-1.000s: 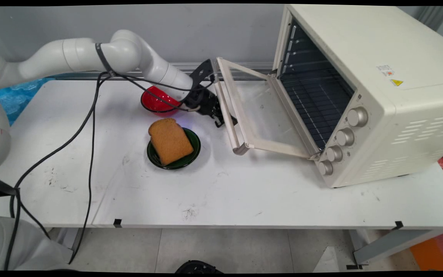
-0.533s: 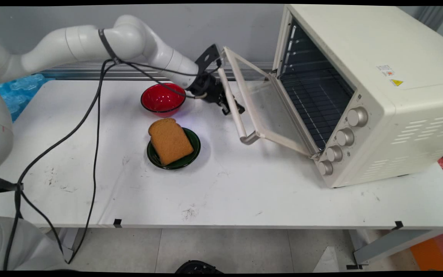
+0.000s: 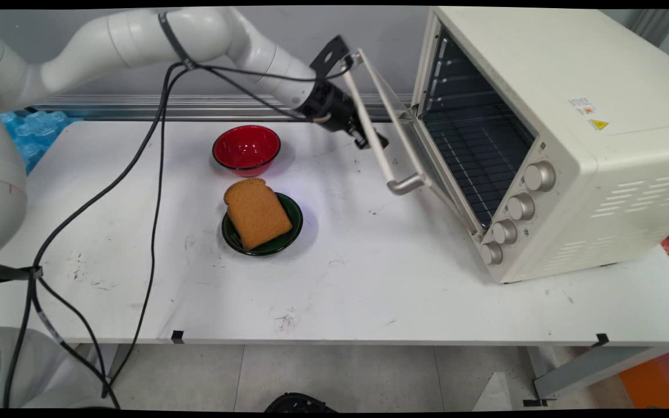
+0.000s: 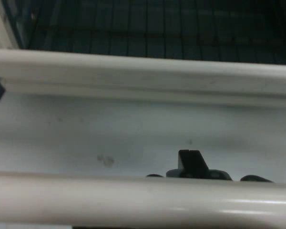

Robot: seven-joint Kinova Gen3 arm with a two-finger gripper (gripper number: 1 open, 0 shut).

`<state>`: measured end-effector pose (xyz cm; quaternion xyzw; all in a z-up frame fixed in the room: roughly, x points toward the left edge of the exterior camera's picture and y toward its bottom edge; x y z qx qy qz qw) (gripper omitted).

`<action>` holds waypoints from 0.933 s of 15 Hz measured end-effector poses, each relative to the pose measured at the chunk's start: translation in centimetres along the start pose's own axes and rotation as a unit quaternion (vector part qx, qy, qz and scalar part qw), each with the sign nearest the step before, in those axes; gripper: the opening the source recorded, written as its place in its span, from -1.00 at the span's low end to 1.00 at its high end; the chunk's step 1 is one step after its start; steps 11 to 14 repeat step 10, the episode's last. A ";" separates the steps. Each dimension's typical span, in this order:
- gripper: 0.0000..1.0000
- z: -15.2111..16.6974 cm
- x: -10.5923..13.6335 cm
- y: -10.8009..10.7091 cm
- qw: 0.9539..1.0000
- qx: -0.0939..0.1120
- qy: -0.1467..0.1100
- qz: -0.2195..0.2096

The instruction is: Close the oven

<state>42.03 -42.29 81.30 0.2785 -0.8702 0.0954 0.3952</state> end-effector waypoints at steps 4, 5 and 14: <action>-1.00 -0.1 2.3 -0.1 1.000 0.002 0.011 -0.005; -1.00 -0.1 3.1 0.0 1.000 0.002 0.015 -0.006; -1.00 -0.4 5.8 0.1 1.000 0.005 0.025 -0.009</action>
